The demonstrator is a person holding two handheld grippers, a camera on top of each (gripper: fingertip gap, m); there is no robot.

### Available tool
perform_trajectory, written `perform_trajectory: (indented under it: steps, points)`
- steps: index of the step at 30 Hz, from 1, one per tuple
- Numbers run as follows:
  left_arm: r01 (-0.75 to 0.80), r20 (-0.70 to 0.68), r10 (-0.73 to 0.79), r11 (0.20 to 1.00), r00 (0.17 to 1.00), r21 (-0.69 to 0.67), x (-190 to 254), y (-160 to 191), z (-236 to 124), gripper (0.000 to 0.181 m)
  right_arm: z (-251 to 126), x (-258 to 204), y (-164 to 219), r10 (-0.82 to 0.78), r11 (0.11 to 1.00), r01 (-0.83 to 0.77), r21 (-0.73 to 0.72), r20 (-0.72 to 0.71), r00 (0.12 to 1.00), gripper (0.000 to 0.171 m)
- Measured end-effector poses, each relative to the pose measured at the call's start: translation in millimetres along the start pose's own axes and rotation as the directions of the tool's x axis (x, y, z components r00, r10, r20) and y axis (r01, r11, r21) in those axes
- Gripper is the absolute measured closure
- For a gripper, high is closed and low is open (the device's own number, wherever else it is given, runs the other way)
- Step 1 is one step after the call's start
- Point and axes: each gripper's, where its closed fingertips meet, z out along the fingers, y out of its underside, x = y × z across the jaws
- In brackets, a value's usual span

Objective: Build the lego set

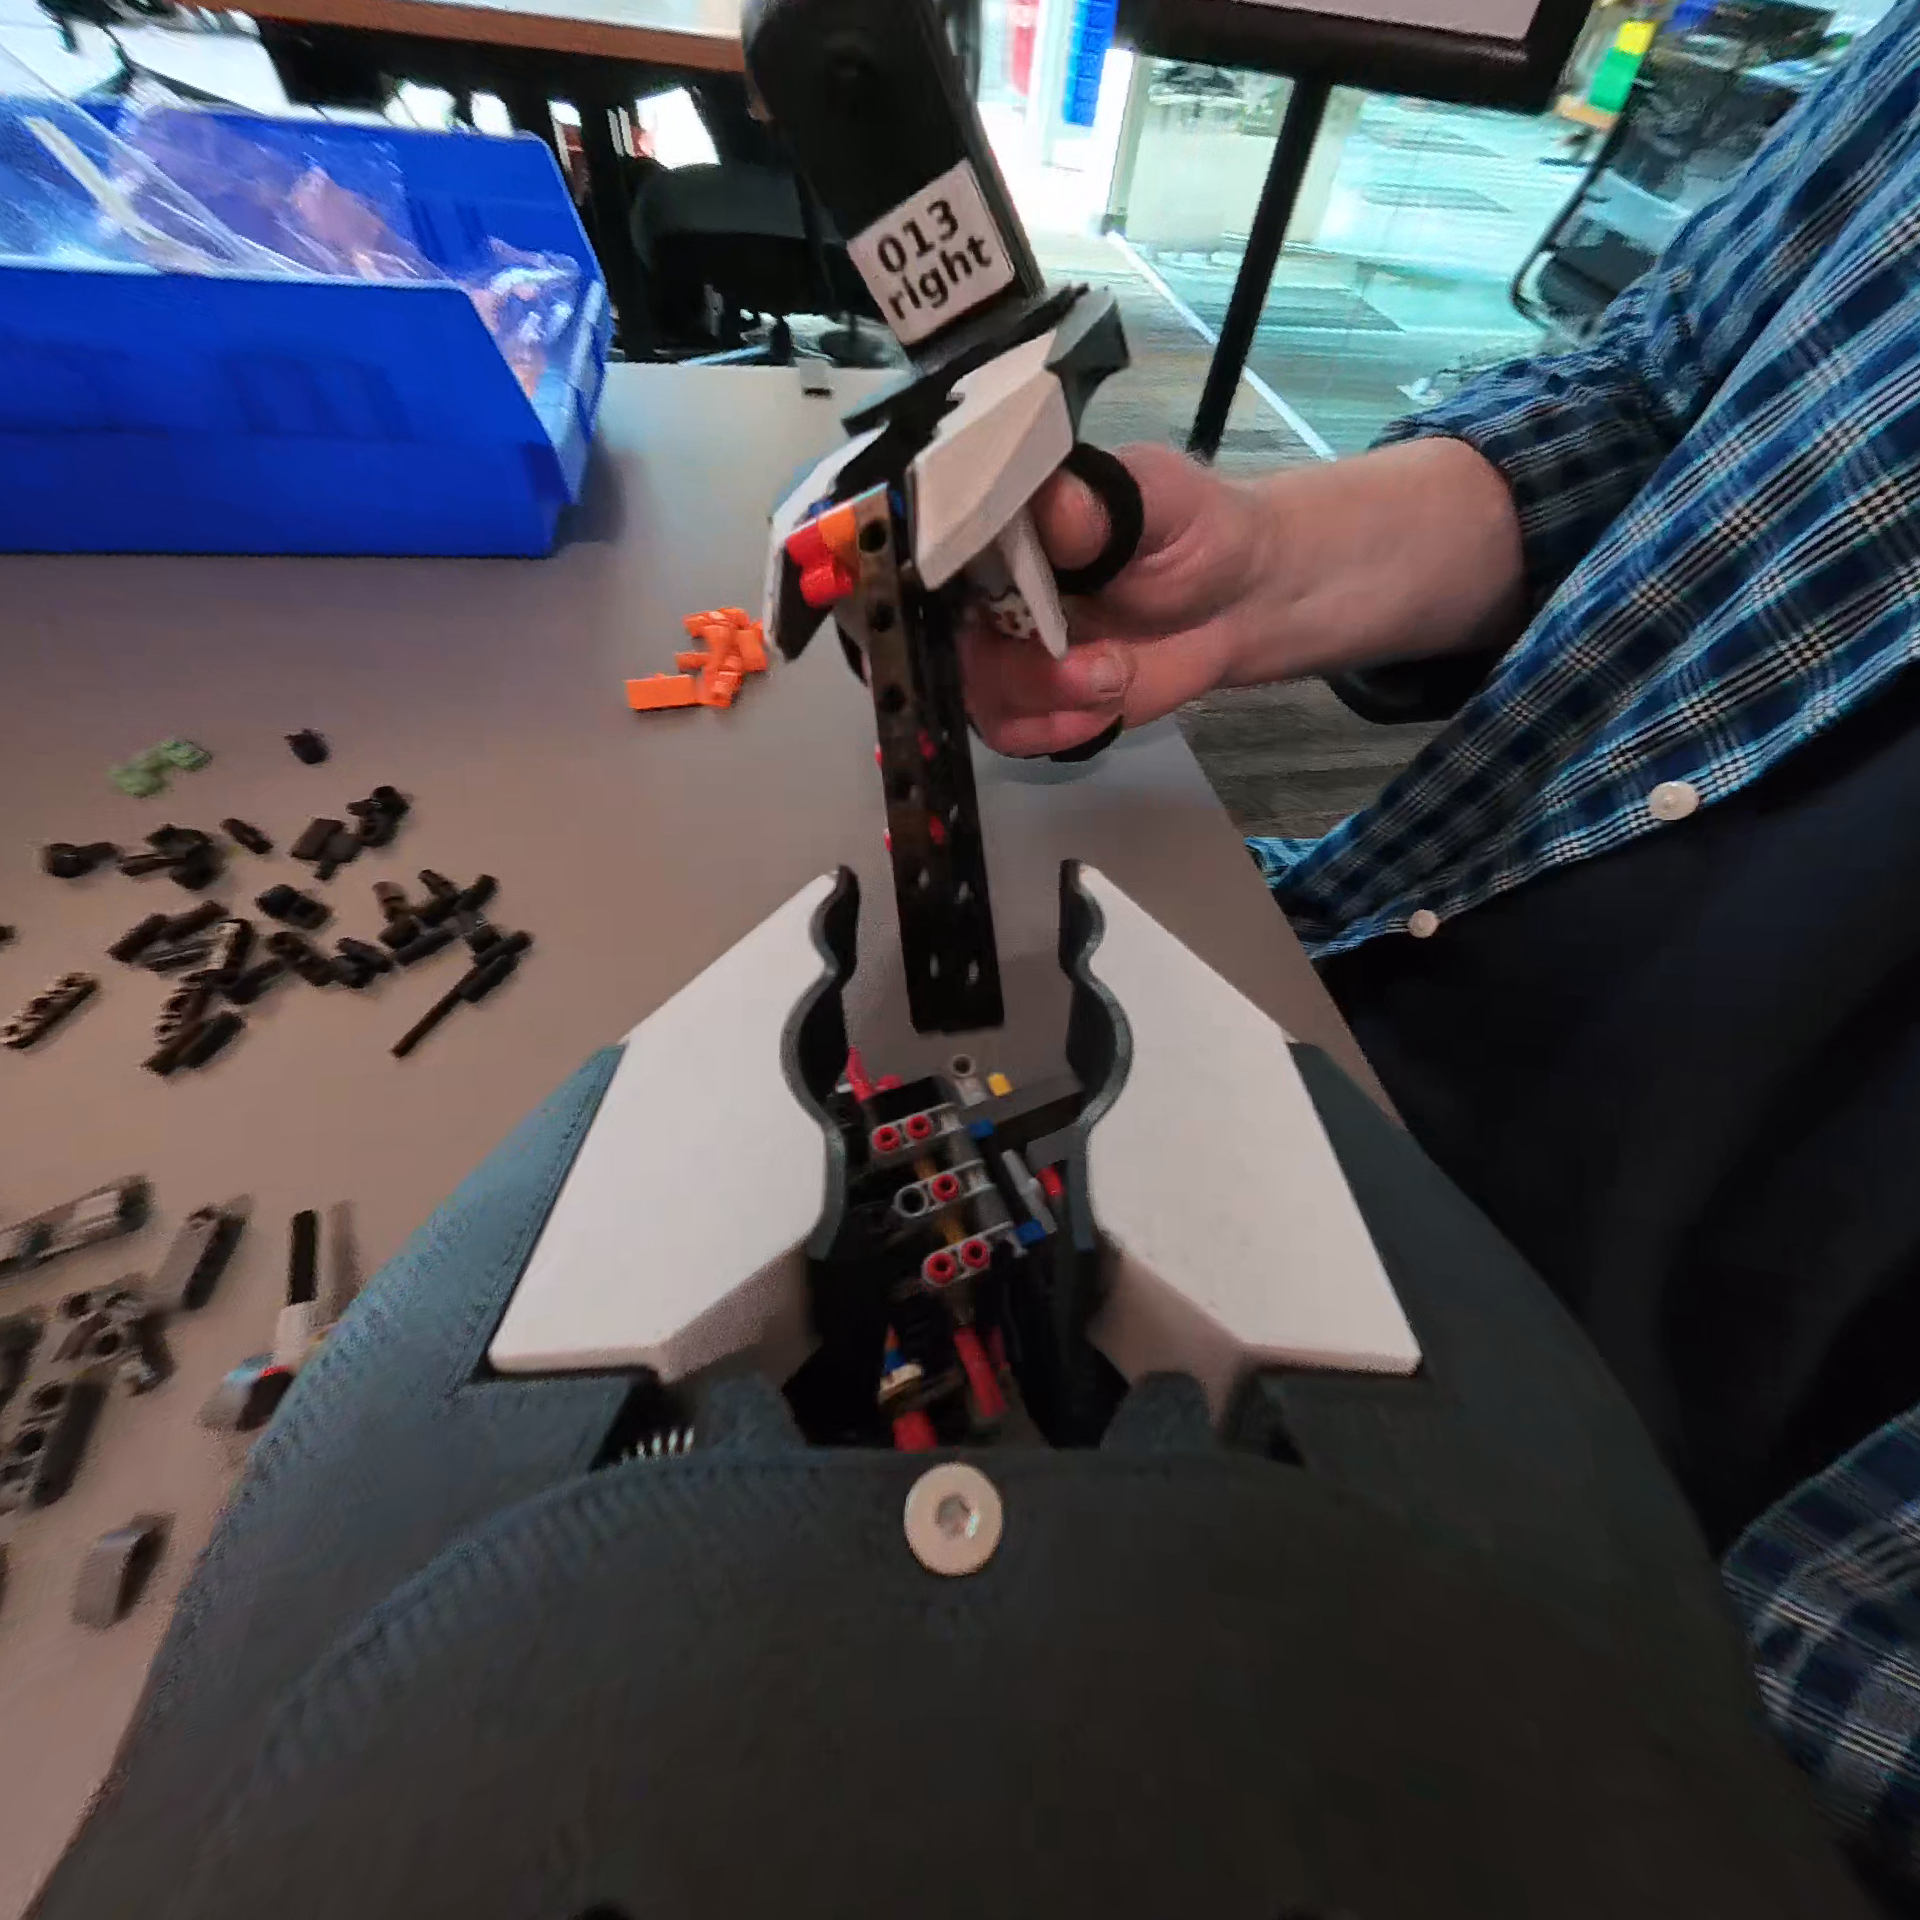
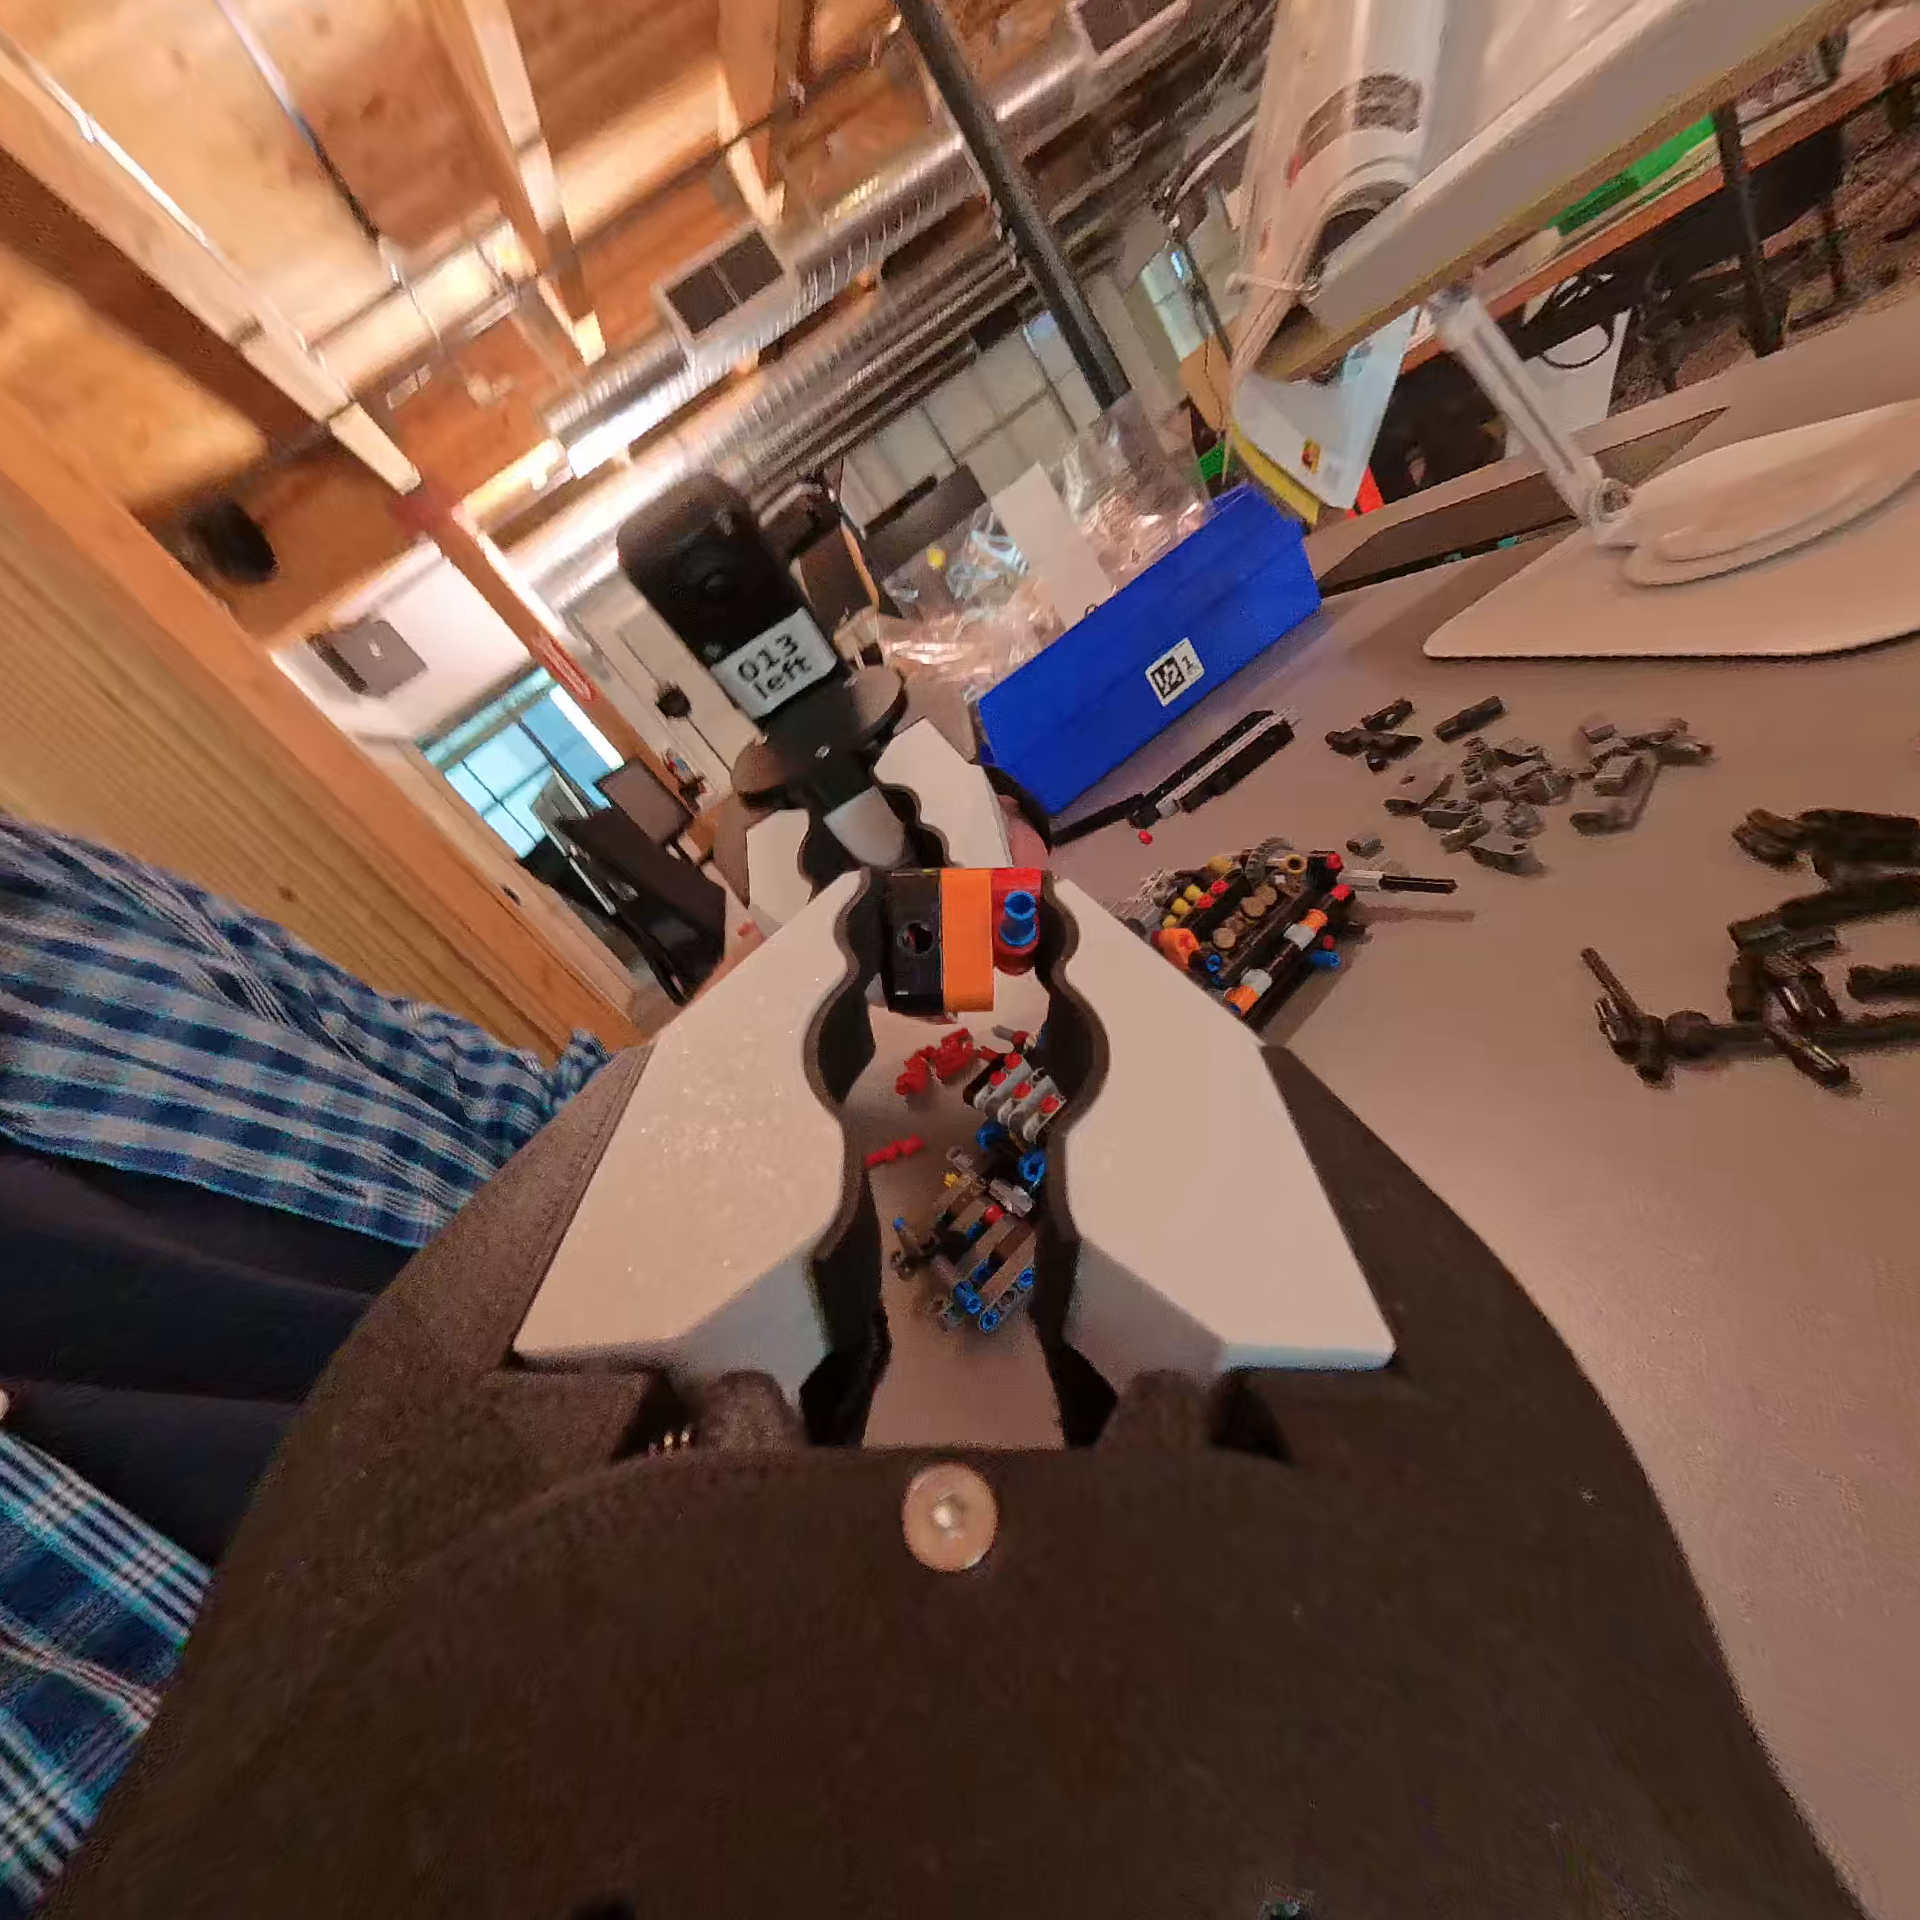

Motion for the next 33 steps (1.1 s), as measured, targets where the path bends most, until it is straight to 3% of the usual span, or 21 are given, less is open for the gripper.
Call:
perform_trajectory:
  steps: [9, 16, 24, 29, 30, 33]
  points:
    - [-0.248, 0.21, 0.267, 0.962, 0.941, -0.11, -12, -1, 11, 0.127, -12, 8, -15, 0.16, 0.981, -0.163, 0.101, 0.035, 0.986, 0.146]
    - [-0.357, 0.338, 0.383, 0.924, 0.86, -0.14, -21, -12, 9, 0.155, -19, 11, -21, 0.235, 0.957, -0.245, 0.154, 0.076, 0.969, 0.146]
    - [-0.416, 0.376, 0.448, 0.894, 0.811, -0.167, -19, -17, 11, 0.155, -20, 13, -20, 0.29, 0.939, -0.305, 0.159, 0.109, 0.951, 0.145]
    - [-0.407, 0.386, 0.444, 0.896, 0.809, -0.177, -21, -17, 9, 0.156, -20, 13, -20, 0.235, 0.96, -0.242, 0.139, 0.062, 0.97, 0.144]
    - [-0.401, 0.383, 0.439, 0.899, 0.813, -0.177, -21, -16, 9, 0.156, -19, 13, -20, 0.211, 0.968, -0.214, 0.129, 0.038, 0.977, 0.14]
    - [-0.375, 0.366, 0.417, 0.909, 0.832, -0.183, -21, -13, 10, 0.156, -15, 15, -17, 0.084, 0.994, -0.078, 0.077, -0.081, 0.993, 0.108]
